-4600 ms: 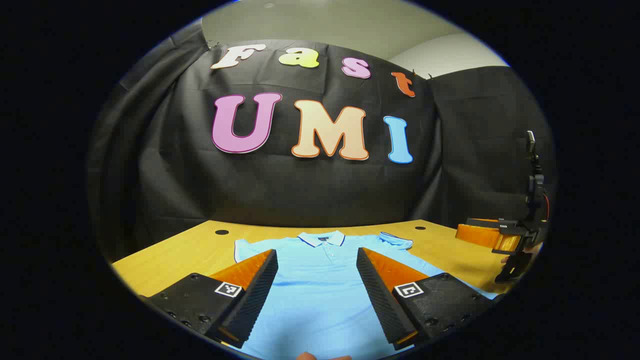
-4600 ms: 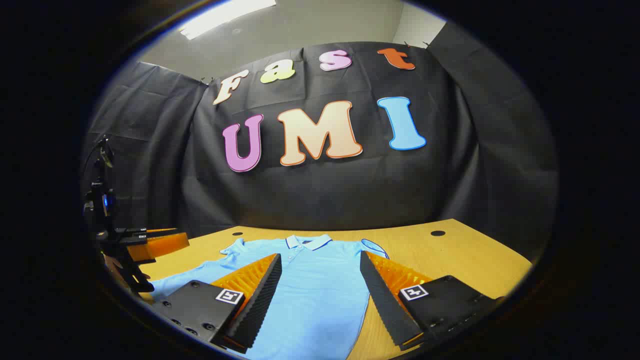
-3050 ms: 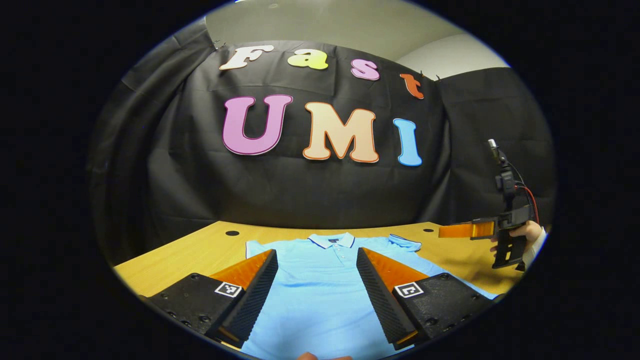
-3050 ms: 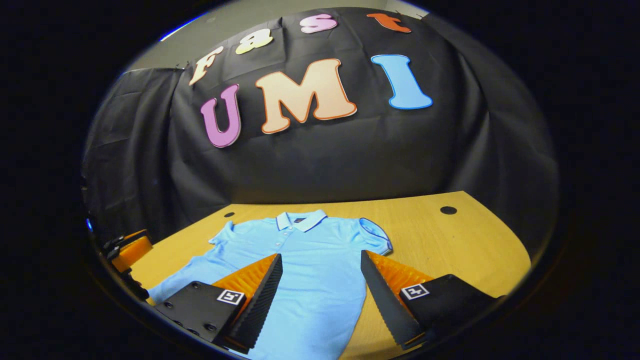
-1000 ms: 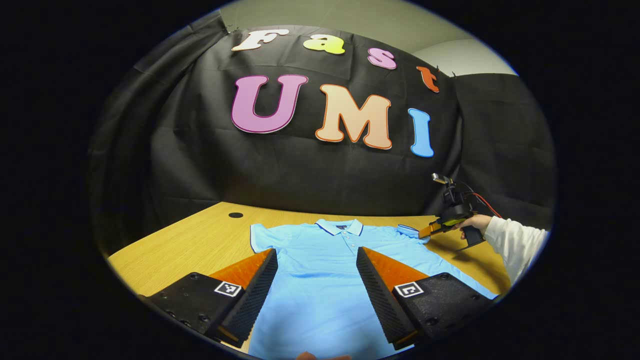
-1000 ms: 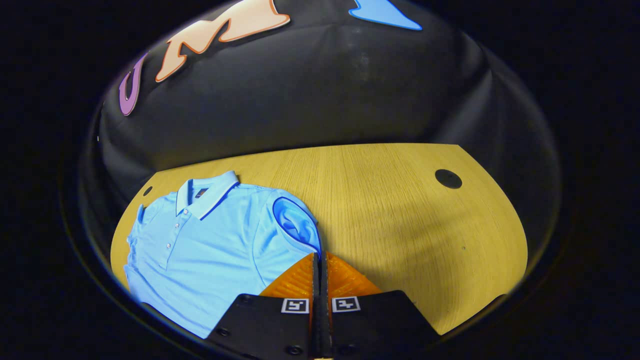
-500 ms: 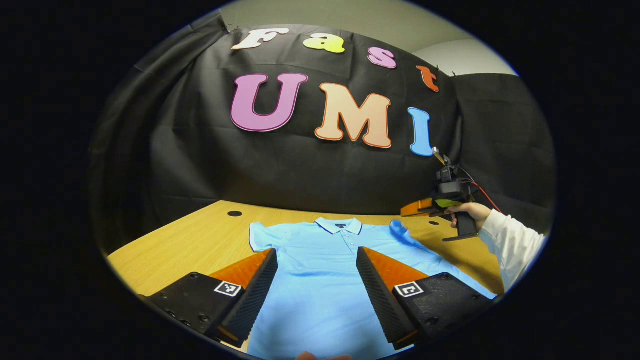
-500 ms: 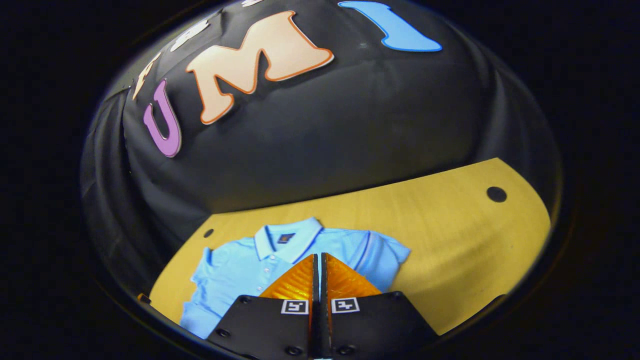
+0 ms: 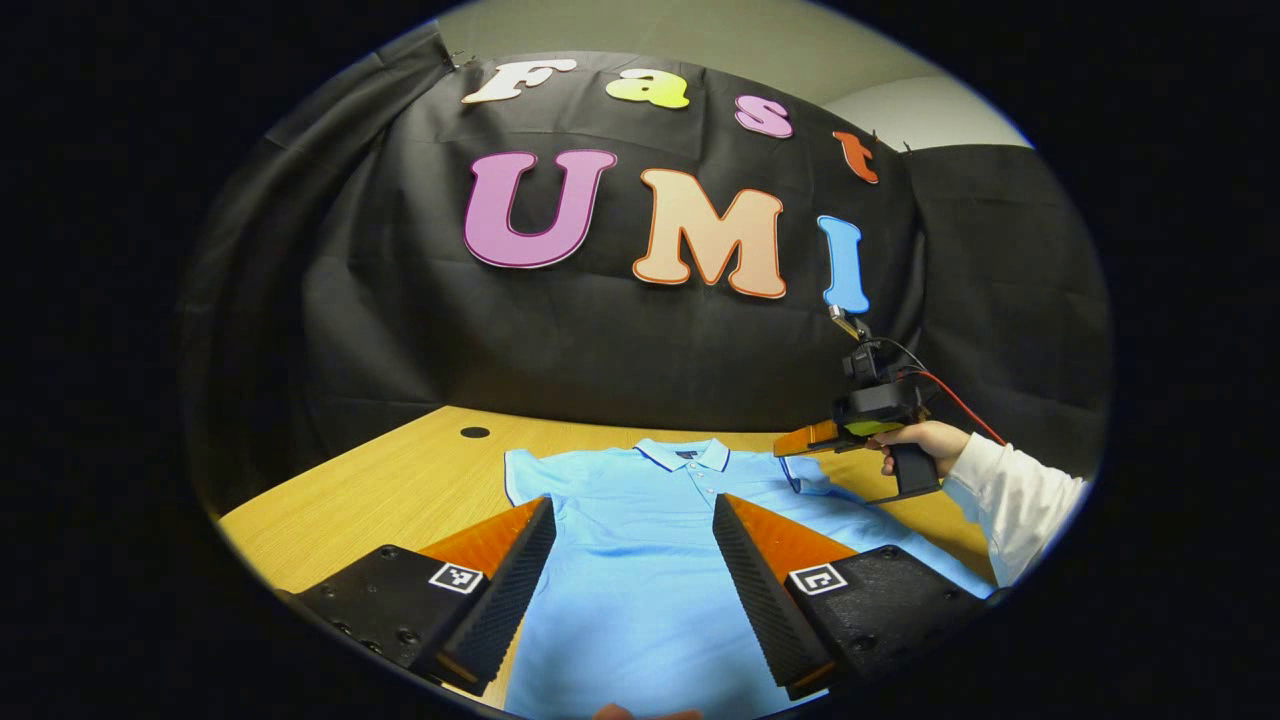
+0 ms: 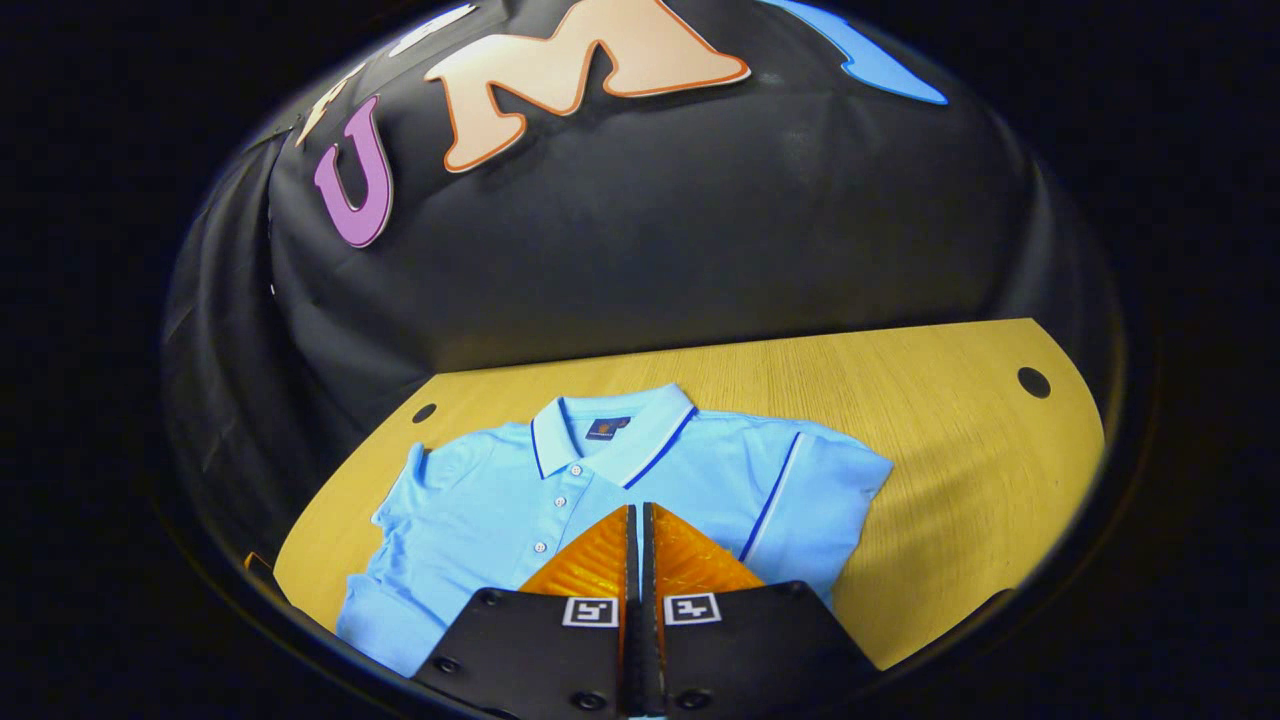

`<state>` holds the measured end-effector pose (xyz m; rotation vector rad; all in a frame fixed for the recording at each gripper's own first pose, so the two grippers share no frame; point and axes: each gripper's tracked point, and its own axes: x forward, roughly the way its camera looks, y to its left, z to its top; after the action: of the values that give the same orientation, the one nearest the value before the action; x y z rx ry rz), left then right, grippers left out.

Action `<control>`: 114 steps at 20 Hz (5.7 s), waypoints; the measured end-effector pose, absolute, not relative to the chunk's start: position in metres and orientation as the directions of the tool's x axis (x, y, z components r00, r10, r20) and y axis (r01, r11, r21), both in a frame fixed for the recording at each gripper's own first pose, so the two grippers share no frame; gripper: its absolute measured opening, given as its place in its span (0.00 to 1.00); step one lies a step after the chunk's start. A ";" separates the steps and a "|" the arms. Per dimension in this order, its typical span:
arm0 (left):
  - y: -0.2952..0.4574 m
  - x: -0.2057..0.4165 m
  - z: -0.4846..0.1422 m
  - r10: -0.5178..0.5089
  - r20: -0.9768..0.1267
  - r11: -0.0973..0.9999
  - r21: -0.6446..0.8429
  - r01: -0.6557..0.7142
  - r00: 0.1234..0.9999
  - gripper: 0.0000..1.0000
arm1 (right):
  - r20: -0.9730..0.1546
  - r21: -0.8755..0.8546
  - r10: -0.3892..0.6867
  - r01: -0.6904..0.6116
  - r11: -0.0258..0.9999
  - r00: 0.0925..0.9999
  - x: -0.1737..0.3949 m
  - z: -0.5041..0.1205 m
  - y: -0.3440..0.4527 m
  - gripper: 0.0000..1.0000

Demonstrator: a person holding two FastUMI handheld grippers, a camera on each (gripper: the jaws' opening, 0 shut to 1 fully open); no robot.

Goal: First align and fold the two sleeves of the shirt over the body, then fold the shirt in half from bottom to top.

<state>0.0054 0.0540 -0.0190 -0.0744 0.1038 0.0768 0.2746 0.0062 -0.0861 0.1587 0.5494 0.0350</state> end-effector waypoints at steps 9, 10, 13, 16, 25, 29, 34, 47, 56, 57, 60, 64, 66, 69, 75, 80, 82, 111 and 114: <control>0.083 0.039 -0.035 0.059 -0.218 0.981 -0.169 -0.097 0.974 0.94 | -0.502 0.165 0.223 -0.161 0.973 0.835 0.207 -0.078 0.039 0.42; 0.089 0.044 -0.037 0.051 -0.242 0.976 -0.194 -0.100 0.969 0.94 | -0.498 0.163 0.235 -0.176 0.971 0.835 0.196 -0.076 0.041 0.57; 0.117 0.066 -0.035 0.070 -0.273 0.966 -0.223 -0.134 0.959 0.95 | -0.483 0.149 0.244 -0.196 0.969 0.841 0.166 -0.074 0.037 0.84; 0.146 0.094 -0.038 0.099 -0.308 0.961 -0.218 -0.171 0.946 0.94 | -0.453 0.155 0.254 -0.205 0.966 0.854 0.136 -0.066 0.034 0.97; 0.193 0.173 -0.099 0.086 -0.558 0.936 -0.240 -0.259 0.825 0.94 | -0.337 0.104 0.216 -0.192 0.976 0.916 0.051 -0.030 0.018 0.97; 0.205 0.182 -0.132 0.113 -0.636 0.944 -0.172 -0.283 0.764 0.94 | -0.309 0.098 0.186 -0.163 0.982 0.933 0.028 -0.022 0.005 0.93; 0.206 0.187 -0.143 0.137 -0.654 0.951 -0.124 -0.283 0.744 0.92 | -0.296 0.103 0.167 -0.142 0.985 0.940 0.026 -0.019 -0.009 0.97; 0.211 0.191 -0.149 0.124 -0.660 0.976 -0.053 -0.211 0.741 0.31 | -0.271 0.149 0.168 -0.131 0.980 0.948 0.023 -0.026 -0.022 0.97; 0.205 0.202 -0.131 0.089 -0.590 0.973 -0.120 -0.196 0.802 0.00 | -0.277 0.144 0.153 -0.117 0.983 0.949 0.009 -0.026 -0.028 0.97; 0.202 0.206 -0.122 0.090 -0.571 0.975 -0.117 -0.190 0.816 0.00 | -0.280 0.142 0.151 -0.115 0.983 0.948 0.008 -0.026 -0.028 0.97; 0.176 0.219 -0.098 0.045 -0.539 0.984 -0.120 -0.129 0.841 0.00 | -0.290 0.137 0.150 -0.115 0.984 0.945 0.006 -0.031 -0.026 0.97; 0.117 0.244 -0.072 -0.059 -0.478 0.988 -0.151 -0.017 0.876 0.00 | -0.308 0.124 0.142 -0.108 0.986 0.941 0.005 -0.041 -0.026 0.93; 0.086 0.249 -0.068 -0.110 -0.473 0.987 -0.154 0.040 0.874 0.00 | -0.317 0.122 0.142 -0.108 0.987 0.938 0.003 -0.044 -0.026 0.98; 0.044 0.256 -0.076 -0.176 -0.489 0.981 -0.155 0.113 0.854 0.00 | -0.324 0.129 0.142 -0.105 0.986 0.935 0.002 -0.046 -0.027 0.98; 0.010 0.255 -0.099 -0.189 -0.546 0.982 -0.100 0.161 0.816 0.06 | -0.341 0.135 0.135 -0.093 0.986 0.930 -0.011 -0.051 -0.031 0.97; 0.042 0.214 -0.094 -0.117 -0.568 0.993 -0.076 0.090 0.814 0.40 | -0.376 0.111 0.133 -0.098 0.989 0.917 -0.027 -0.065 -0.024 0.97; 0.065 0.183 -0.092 -0.064 -0.569 0.998 -0.032 0.055 0.820 0.58 | -0.403 0.088 0.133 -0.106 0.990 0.906 -0.035 -0.075 -0.018 0.97; 0.045 -0.139 -0.136 -0.116 -0.634 0.989 -0.001 0.149 0.765 0.59 | -0.590 -0.077 0.107 -0.188 0.979 0.800 -0.127 -0.155 0.034 0.82; 0.034 -0.134 -0.137 -0.167 -0.612 0.981 -0.028 0.190 0.773 0.41 | -0.587 -0.068 0.146 -0.228 0.971 0.796 -0.127 -0.155 0.045 0.58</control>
<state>-0.1344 0.0339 -0.1374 0.0365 0.6592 -0.1937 -0.1271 0.0449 -0.1546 -0.1376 0.6184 0.2012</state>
